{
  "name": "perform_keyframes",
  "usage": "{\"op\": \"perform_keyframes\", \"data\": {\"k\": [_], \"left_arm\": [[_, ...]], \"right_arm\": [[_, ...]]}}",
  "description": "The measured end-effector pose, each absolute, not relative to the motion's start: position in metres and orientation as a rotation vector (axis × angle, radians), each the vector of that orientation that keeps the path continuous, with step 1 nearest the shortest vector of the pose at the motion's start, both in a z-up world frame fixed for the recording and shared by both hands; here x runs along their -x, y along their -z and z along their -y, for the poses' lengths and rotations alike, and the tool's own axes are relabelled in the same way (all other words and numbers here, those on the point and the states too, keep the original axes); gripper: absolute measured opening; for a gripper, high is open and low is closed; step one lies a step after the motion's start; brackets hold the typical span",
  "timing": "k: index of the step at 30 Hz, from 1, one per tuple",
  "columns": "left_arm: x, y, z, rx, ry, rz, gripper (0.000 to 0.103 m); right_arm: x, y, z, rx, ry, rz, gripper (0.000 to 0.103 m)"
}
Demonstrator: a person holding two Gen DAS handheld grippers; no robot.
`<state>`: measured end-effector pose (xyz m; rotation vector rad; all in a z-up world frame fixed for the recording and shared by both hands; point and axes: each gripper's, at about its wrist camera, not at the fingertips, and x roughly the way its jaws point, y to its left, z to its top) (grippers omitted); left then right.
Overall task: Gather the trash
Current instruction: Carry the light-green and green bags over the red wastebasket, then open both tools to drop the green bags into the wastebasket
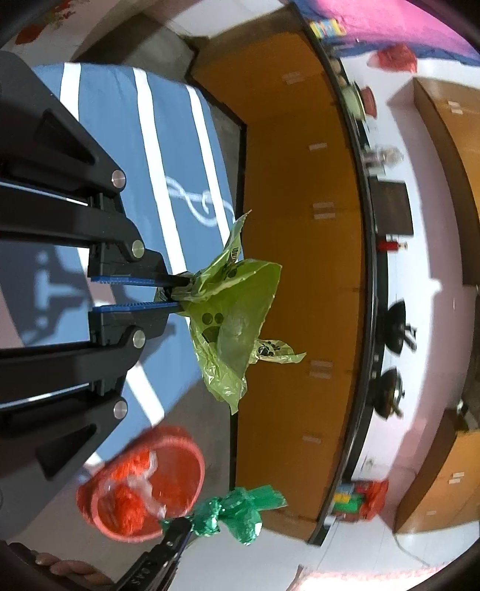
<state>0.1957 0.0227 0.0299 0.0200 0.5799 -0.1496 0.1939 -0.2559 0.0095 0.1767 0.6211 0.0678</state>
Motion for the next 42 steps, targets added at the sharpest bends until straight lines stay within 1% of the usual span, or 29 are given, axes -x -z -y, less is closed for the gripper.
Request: {"op": "perform_keyframes", "data": {"k": [11, 22, 42], "left_arm": [[-0.181, -0.026, 0.059, -0.031, 0.303, -0.589, 0.008], [-0.179, -0.016, 0.122, -0.057, 0.391, -0.618, 0.008], [-0.199, 0.022, 0.195, -0.123, 0.456, -0.701, 0.008]], "right_arm": [[-0.166, -0.005, 0.332, -0.229, 0.055, -0.614, 0.01], [-0.163, 0.007, 0.368, -0.263, 0.106, -0.627, 0.01], [-0.179, 0.029, 0.41, -0.312, 0.156, -0.655, 0.01]]}}
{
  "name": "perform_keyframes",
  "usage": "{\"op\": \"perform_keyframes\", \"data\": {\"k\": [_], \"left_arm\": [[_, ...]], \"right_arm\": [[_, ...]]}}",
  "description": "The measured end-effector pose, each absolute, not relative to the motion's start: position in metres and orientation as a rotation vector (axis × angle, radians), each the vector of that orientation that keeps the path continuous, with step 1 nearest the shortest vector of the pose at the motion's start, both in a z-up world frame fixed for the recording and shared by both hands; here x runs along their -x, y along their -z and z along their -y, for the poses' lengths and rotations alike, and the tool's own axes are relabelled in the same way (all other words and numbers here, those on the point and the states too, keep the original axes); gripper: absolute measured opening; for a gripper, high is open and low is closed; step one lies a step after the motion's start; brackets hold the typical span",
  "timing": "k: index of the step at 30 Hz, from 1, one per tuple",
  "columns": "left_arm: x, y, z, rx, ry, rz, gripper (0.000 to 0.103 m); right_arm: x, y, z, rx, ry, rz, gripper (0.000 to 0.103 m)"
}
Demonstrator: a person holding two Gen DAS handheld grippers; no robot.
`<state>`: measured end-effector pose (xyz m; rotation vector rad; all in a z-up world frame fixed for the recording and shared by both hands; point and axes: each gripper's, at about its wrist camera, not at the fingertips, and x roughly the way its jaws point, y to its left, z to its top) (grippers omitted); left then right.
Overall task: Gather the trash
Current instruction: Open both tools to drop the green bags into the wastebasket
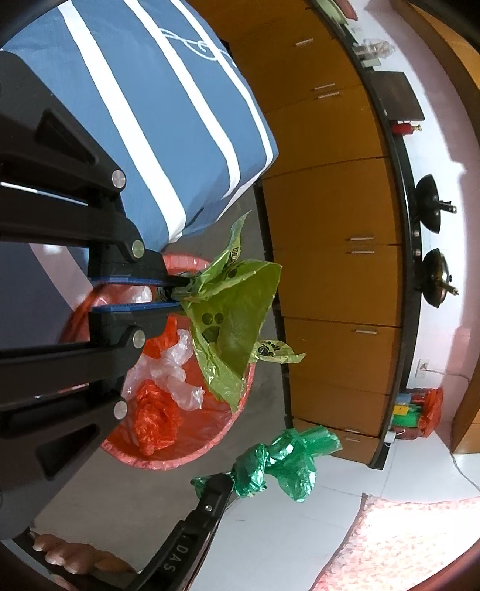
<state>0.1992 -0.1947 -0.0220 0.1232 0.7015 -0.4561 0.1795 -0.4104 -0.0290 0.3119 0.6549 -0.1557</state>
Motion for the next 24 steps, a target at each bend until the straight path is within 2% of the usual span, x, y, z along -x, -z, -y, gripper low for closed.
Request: {"op": "perform_keyframes", "data": {"k": [3, 6, 7, 8, 11, 18, 24], "left_arm": [[-0.202, 0.025, 0.201, -0.126, 0.467, -0.711, 0.008], [-0.204, 0.028, 0.206, -0.129, 0.488, -0.725, 0.009], [-0.205, 0.029, 0.206, -0.127, 0.492, -0.728, 0.011], [-0.205, 0.031, 0.207, -0.126, 0.502, -0.735, 0.016], [-0.204, 0.034, 0.205, -0.122, 0.499, -0.735, 0.039], [-0.208, 0.035, 0.185, -0.087, 0.459, -0.749, 0.043], [-0.2, 0.026, 0.159, -0.051, 0.411, -0.725, 0.053]], "right_arm": [[-0.186, 0.03, 0.414, -0.315, 0.157, -0.656, 0.011], [-0.191, 0.031, 0.415, -0.323, 0.143, -0.654, 0.017], [-0.192, 0.032, 0.416, -0.329, 0.134, -0.655, 0.025], [-0.192, 0.033, 0.417, -0.335, 0.125, -0.652, 0.033], [-0.189, 0.034, 0.418, -0.341, 0.117, -0.642, 0.036], [-0.176, 0.035, 0.429, -0.364, 0.142, -0.63, 0.041], [-0.161, 0.024, 0.427, -0.351, 0.151, -0.596, 0.059]]}}
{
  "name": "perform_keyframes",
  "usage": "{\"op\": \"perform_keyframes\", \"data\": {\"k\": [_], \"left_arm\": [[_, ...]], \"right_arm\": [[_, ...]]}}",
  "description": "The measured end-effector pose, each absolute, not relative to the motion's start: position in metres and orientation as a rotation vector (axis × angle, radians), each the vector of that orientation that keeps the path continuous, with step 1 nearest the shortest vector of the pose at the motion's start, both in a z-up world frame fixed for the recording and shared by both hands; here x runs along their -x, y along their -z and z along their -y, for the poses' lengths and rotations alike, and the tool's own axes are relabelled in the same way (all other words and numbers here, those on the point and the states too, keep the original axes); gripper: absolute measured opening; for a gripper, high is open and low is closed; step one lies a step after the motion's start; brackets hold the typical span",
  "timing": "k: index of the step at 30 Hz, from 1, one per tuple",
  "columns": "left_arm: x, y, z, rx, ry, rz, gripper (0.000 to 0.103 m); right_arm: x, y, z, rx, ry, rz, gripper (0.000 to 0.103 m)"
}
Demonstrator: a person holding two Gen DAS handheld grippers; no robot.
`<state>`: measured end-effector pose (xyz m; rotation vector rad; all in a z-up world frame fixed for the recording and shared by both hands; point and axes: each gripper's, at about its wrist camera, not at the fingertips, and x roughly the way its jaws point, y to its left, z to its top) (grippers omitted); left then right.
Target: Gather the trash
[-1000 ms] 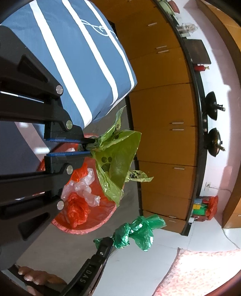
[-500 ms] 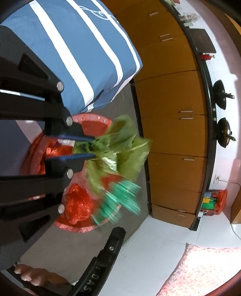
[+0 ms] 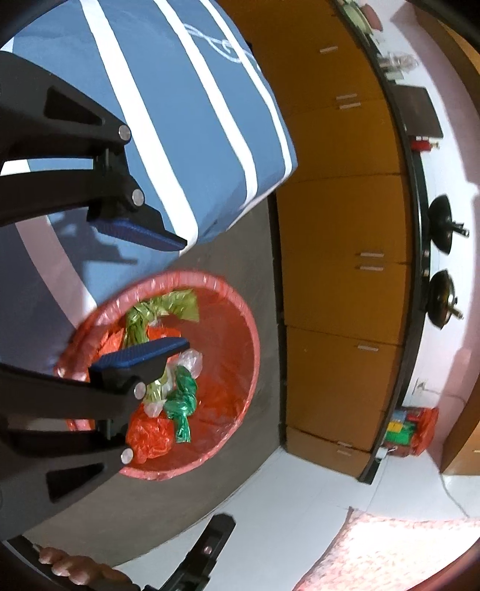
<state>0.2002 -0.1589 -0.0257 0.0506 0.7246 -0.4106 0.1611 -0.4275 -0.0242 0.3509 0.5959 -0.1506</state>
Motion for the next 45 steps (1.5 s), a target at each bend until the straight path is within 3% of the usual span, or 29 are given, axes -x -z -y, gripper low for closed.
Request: {"op": "perform_keyframes", "data": {"k": [5, 12, 14, 20, 45], "left_arm": [[-0.177, 0.008, 0.13, -0.051, 0.359, -0.652, 0.067], [-0.133, -0.011, 0.092, -0.052, 0.28, -0.555, 0.08], [-0.121, -0.014, 0.082, -0.042, 0.255, -0.535, 0.093], [-0.083, -0.02, 0.053, -0.032, 0.193, -0.468, 0.101], [-0.006, -0.013, 0.01, -0.049, 0.052, -0.384, 0.101]], "right_arm": [[-0.139, 0.012, 0.41, -0.324, 0.133, -0.563, 0.079], [-0.106, -0.004, 0.365, -0.216, 0.111, -0.519, 0.095], [-0.097, -0.008, 0.353, -0.183, 0.114, -0.504, 0.098], [-0.072, -0.016, 0.316, -0.068, 0.15, -0.442, 0.099], [-0.001, -0.008, 0.259, -0.013, 0.161, -0.364, 0.099]]}}
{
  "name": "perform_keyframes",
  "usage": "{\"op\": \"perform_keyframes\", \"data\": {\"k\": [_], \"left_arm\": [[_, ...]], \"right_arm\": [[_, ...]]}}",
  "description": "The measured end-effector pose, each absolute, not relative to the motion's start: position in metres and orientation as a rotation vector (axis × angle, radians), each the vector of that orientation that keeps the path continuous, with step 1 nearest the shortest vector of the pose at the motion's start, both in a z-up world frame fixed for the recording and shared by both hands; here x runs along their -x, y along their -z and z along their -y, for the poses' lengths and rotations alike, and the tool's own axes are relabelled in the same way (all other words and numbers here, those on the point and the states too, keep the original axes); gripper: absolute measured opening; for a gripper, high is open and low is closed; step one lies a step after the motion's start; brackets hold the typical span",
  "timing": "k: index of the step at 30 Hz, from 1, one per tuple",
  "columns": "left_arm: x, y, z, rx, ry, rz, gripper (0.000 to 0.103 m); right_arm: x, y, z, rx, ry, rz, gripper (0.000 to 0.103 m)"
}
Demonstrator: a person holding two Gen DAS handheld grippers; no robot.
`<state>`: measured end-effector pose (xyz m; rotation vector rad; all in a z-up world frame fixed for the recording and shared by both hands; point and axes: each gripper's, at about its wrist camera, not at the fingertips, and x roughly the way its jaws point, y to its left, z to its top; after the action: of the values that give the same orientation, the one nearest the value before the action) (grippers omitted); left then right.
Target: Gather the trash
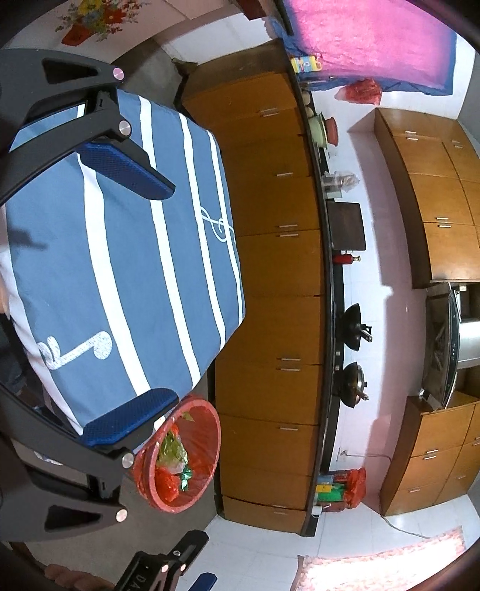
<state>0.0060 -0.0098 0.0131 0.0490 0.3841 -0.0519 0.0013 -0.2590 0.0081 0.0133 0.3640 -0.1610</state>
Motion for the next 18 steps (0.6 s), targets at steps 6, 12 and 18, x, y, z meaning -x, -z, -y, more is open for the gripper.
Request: {"op": "perform_keyframes", "data": {"k": [6, 12, 18], "left_arm": [[0.0, -0.01, 0.011, -0.063, 0.045, -0.372, 0.101], [0.005, -0.009, 0.013, -0.065, 0.045, -0.362, 0.101], [0.009, -0.006, 0.012, -0.069, 0.046, -0.357, 0.101]], "right_arm": [[0.008, -0.002, 0.252, 0.014, 0.165, -0.366, 0.099], [0.014, 0.0, 0.25, 0.025, 0.179, -0.353, 0.099], [0.015, 0.001, 0.251, 0.015, 0.186, -0.348, 0.099]]}}
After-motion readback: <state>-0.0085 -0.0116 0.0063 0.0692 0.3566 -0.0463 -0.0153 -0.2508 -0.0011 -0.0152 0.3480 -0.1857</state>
